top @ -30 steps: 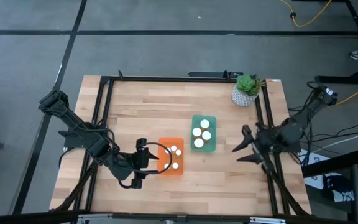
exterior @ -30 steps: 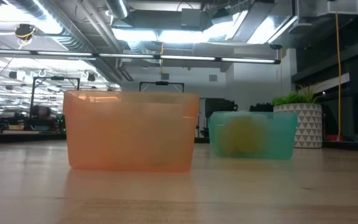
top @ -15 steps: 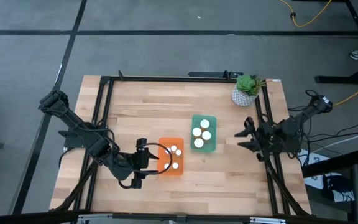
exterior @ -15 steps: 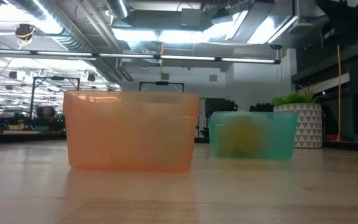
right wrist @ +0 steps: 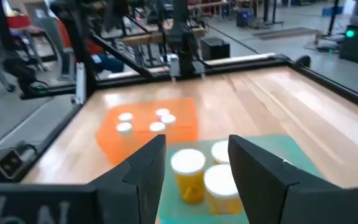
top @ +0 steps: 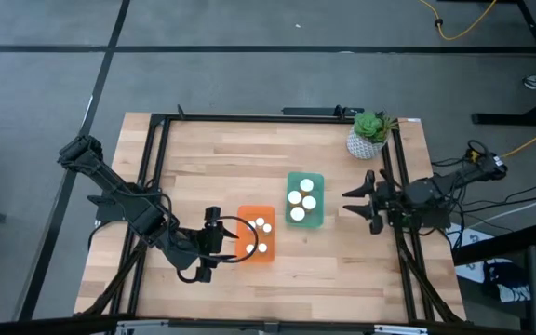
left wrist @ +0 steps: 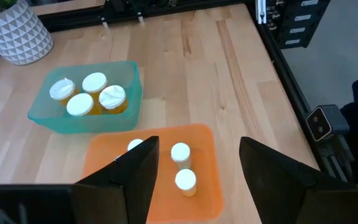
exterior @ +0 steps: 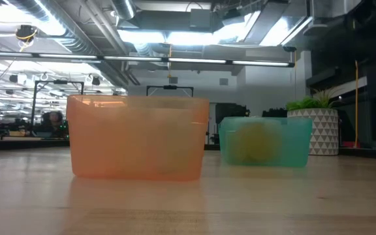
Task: Pick and place medicine bottles into bin by pill shape (circle, oval)
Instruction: Return to Home Position
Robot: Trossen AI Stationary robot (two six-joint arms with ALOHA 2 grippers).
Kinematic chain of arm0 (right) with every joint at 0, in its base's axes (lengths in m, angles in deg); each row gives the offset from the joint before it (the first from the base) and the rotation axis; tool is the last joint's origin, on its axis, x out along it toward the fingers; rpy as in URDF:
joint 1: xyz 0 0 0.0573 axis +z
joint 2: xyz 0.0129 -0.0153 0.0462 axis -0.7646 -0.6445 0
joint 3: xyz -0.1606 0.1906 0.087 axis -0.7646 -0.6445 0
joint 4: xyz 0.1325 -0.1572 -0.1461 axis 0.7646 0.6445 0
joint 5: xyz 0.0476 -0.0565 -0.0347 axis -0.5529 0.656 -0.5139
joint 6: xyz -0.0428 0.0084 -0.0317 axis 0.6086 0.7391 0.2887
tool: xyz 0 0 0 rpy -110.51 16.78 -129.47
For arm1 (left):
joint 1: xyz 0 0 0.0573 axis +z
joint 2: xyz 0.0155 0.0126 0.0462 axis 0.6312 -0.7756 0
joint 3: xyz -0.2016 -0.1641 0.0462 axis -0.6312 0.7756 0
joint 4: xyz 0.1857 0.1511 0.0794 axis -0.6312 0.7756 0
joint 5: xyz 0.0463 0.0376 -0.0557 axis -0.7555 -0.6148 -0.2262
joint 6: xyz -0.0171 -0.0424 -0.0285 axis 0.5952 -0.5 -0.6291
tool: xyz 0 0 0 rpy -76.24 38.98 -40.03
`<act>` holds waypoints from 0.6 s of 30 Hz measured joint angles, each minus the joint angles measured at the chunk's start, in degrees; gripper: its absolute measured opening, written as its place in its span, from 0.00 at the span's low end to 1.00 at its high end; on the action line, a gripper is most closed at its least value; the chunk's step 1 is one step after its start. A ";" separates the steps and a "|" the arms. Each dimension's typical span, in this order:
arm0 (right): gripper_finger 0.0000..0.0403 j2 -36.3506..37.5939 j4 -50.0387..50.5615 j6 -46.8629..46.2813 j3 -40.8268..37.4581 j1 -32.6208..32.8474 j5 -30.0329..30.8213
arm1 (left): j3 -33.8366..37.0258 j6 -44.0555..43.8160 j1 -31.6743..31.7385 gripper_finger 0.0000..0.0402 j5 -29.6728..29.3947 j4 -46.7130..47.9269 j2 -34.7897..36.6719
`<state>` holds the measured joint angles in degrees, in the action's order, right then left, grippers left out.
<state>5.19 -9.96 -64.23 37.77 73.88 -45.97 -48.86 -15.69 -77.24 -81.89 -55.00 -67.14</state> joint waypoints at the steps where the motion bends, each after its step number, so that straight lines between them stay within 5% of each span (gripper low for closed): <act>1: 0.44 0.00 0.68 -0.01 0.00 -0.49 0.00 | 0.00 0.00 0.00 0.54 0.01 -0.02 0.00; 18: 0.44 -0.02 6.38 1.14 -0.14 -5.03 -1.54 | 0.00 0.02 0.00 0.54 0.00 -0.19 0.00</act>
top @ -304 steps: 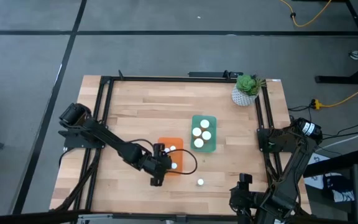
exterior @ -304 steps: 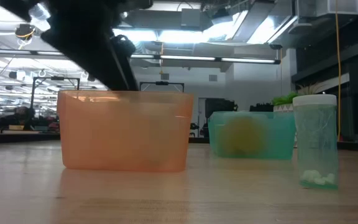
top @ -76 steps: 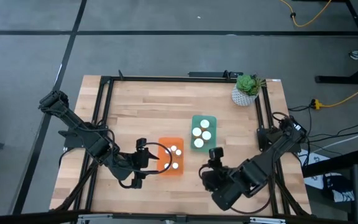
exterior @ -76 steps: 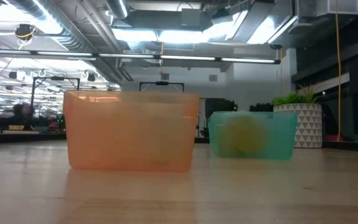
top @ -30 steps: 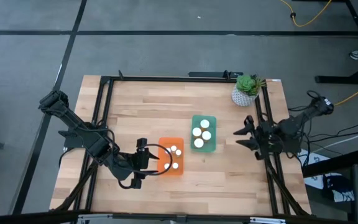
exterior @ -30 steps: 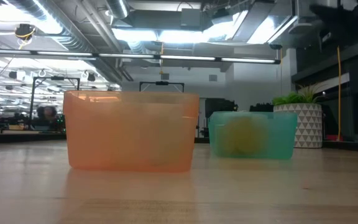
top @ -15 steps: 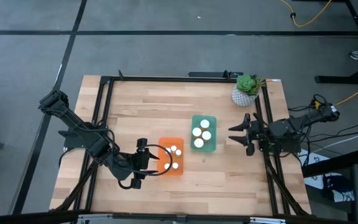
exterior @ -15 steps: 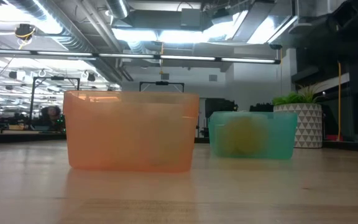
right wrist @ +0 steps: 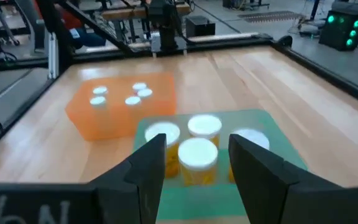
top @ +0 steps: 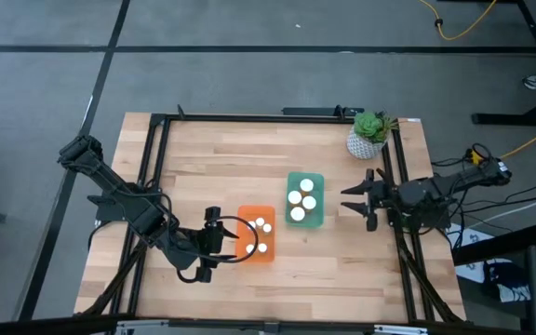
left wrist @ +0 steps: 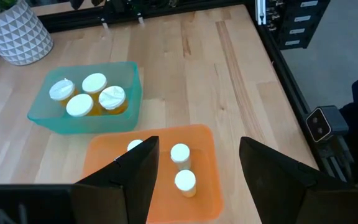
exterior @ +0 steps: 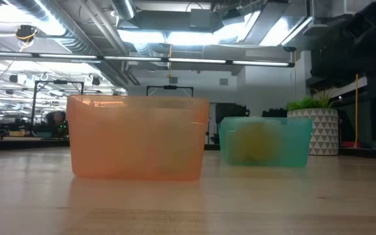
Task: Pick and place medicine bottles into bin by pill shape (circle, oval)
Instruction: Return to Home Position
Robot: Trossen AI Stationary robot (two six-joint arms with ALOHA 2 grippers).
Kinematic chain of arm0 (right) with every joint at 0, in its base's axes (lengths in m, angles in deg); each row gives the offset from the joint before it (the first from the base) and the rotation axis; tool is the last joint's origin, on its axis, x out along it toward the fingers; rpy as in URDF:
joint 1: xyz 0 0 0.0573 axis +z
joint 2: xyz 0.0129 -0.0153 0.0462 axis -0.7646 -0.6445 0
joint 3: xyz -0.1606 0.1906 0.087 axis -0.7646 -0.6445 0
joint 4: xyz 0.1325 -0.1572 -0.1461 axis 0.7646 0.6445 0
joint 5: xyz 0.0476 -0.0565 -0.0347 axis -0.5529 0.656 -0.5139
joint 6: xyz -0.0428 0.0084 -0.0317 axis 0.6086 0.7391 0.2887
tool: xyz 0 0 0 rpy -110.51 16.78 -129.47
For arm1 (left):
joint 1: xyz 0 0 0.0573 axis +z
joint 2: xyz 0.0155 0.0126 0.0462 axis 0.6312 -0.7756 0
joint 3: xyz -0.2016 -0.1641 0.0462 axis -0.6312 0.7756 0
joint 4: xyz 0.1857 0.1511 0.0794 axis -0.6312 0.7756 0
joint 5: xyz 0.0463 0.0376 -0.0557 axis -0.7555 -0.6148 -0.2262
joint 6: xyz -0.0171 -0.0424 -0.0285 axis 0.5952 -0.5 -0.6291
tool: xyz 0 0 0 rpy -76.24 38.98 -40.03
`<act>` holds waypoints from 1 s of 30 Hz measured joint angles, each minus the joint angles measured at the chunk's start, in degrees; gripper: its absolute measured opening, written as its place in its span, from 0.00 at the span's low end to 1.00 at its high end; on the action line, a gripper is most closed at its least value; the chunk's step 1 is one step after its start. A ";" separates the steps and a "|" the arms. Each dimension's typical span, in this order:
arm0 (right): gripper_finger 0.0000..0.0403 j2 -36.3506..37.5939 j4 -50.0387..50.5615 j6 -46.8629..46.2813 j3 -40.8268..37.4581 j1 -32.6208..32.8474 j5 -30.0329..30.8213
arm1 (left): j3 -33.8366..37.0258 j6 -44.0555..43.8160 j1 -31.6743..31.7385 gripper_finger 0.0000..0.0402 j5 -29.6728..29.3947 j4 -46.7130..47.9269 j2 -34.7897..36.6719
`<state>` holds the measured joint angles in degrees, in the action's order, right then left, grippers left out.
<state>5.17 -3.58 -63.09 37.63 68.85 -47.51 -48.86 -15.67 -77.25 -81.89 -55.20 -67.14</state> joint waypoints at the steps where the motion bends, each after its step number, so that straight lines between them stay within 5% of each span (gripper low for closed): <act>1: 0.44 0.04 -0.27 -0.02 -0.47 -0.16 0.00 | 0.00 -0.02 -0.02 0.54 0.00 0.02 0.00; 14: 0.44 -0.42 -4.33 1.29 -5.24 -0.56 -1.51 | 0.40 2.50 2.35 0.54 -0.30 -5.91 0.00; 21: 0.44 -0.42 -4.33 1.40 -5.24 -0.56 -1.51 | 8.02 2.13 8.95 0.54 3.68 -9.97 0.70; 30: 0.44 -0.42 -4.35 1.44 -5.24 -0.54 -1.49 | 17.02 2.86 16.11 0.54 9.23 -12.77 13.76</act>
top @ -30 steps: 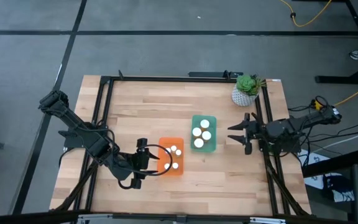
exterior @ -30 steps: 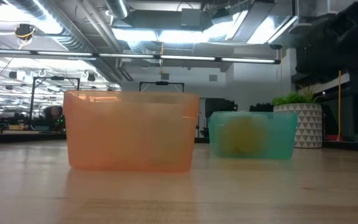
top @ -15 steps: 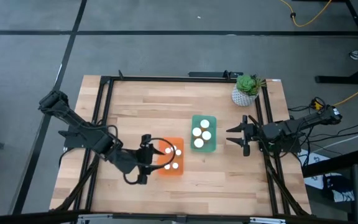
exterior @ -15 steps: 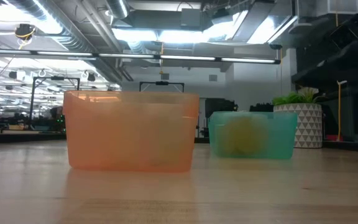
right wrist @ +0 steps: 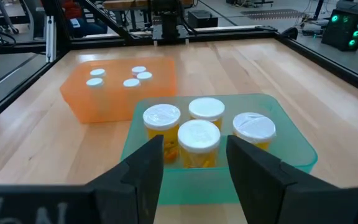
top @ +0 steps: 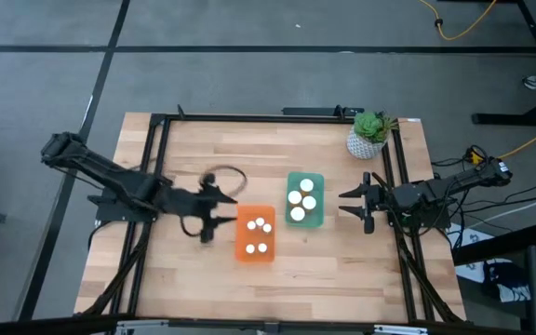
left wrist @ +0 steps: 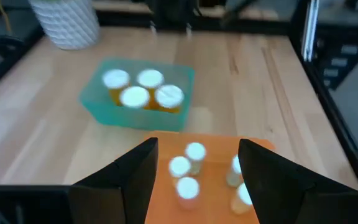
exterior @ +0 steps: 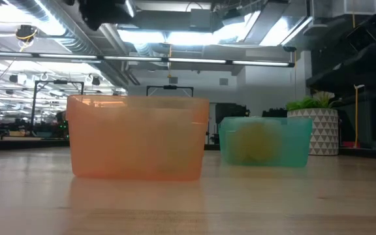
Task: Pick and place medicine bottles into bin by pill shape (circle, oval)
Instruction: Return to Home Position
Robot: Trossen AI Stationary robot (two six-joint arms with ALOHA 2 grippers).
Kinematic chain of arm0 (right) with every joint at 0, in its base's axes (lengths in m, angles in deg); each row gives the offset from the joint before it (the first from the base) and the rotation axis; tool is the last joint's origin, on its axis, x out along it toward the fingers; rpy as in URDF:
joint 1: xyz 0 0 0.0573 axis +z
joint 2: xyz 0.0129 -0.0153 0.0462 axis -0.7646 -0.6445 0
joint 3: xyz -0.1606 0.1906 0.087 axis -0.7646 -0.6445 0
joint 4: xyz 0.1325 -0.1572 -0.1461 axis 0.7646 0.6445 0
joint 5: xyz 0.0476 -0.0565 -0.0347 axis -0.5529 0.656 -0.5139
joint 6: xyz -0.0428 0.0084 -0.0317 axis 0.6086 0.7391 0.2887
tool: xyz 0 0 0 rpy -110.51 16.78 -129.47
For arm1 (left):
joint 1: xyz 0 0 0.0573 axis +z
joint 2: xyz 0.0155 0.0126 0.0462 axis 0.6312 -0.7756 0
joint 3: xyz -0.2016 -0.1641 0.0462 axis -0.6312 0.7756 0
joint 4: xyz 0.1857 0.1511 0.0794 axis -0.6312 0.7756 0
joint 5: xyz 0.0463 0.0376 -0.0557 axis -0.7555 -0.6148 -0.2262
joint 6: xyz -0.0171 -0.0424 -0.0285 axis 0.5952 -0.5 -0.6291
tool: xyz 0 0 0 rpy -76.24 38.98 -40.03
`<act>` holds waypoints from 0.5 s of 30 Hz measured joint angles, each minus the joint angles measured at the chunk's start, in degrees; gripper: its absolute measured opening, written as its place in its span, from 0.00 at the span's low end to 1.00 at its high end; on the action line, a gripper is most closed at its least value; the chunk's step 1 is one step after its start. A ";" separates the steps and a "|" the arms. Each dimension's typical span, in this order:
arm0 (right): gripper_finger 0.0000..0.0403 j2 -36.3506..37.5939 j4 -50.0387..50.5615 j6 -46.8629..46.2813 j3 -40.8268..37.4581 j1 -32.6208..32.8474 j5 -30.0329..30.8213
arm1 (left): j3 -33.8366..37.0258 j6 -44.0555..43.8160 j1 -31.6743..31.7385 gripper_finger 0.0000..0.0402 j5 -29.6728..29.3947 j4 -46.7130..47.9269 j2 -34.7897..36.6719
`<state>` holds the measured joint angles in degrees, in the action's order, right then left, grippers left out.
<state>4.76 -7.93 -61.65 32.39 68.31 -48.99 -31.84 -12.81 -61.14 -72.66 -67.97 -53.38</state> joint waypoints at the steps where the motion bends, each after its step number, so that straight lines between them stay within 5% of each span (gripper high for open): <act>1: 0.44 0.00 0.00 -0.02 0.00 0.00 0.00 | 1.78 0.00 0.36 0.54 -0.27 -1.04 2.42; 11: 0.44 0.00 0.00 -0.02 -0.02 0.00 0.00 | 26.24 1.13 7.39 0.54 0.19 -18.97 26.20; 15: 0.44 0.00 0.00 0.00 -0.02 0.00 0.00 | 30.90 2.92 8.91 0.54 2.26 -22.52 33.65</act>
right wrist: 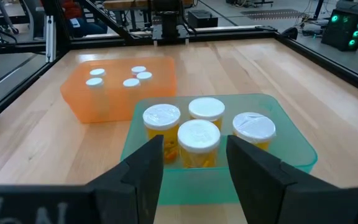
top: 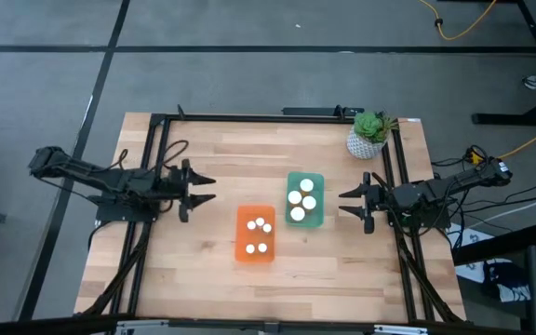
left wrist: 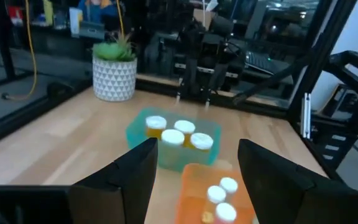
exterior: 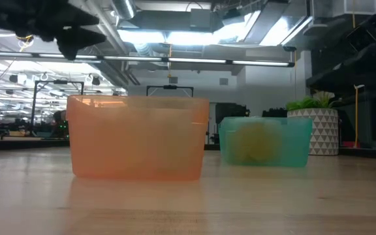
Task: Pick and place medicine bottles into bin by pill shape (circle, oval)
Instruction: Return to Home Position
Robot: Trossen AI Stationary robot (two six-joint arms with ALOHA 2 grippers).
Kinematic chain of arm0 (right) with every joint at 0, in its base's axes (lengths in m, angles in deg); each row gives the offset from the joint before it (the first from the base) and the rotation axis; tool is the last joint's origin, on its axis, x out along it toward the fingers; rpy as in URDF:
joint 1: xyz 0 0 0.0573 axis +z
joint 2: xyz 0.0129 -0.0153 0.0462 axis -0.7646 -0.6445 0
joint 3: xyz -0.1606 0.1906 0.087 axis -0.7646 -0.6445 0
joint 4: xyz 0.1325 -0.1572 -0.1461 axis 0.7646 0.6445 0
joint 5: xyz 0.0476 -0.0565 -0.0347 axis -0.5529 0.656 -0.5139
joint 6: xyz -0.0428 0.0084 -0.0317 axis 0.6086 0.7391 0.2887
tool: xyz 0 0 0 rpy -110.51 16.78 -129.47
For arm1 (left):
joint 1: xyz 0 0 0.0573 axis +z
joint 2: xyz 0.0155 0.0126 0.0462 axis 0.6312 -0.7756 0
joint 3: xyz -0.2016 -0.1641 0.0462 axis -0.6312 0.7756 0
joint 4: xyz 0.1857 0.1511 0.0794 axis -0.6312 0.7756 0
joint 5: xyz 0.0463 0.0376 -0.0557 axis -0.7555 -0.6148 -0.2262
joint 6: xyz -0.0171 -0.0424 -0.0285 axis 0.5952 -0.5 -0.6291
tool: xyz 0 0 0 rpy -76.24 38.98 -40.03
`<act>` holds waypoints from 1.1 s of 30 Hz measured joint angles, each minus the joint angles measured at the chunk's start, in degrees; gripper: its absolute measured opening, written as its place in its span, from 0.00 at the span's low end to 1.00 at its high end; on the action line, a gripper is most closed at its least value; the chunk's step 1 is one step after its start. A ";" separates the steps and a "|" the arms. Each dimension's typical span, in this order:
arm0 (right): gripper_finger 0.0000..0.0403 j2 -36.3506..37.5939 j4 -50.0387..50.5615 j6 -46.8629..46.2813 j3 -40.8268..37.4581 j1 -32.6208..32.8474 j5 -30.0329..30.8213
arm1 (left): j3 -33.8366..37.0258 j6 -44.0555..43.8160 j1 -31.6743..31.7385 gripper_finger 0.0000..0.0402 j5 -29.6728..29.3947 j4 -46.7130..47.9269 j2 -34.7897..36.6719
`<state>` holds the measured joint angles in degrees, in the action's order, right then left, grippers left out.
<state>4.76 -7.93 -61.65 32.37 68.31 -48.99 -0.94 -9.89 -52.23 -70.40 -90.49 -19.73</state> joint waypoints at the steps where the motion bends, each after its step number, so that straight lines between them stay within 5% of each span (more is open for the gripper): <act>1: 0.44 0.00 0.00 -0.02 0.00 0.01 0.00 | 0.91 0.84 0.35 0.54 0.39 0.05 1.47; 14: 0.44 0.00 0.00 0.04 -0.02 0.01 0.00 | 11.88 -0.46 2.74 0.54 2.35 -0.18 13.62; 33: 0.44 0.00 0.00 0.04 -0.02 0.00 0.00 | 15.12 1.42 2.70 0.54 1.80 4.04 14.82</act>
<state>4.76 -7.93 -61.61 32.35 68.31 -48.99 14.18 -8.48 -49.53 -68.60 -86.45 -4.91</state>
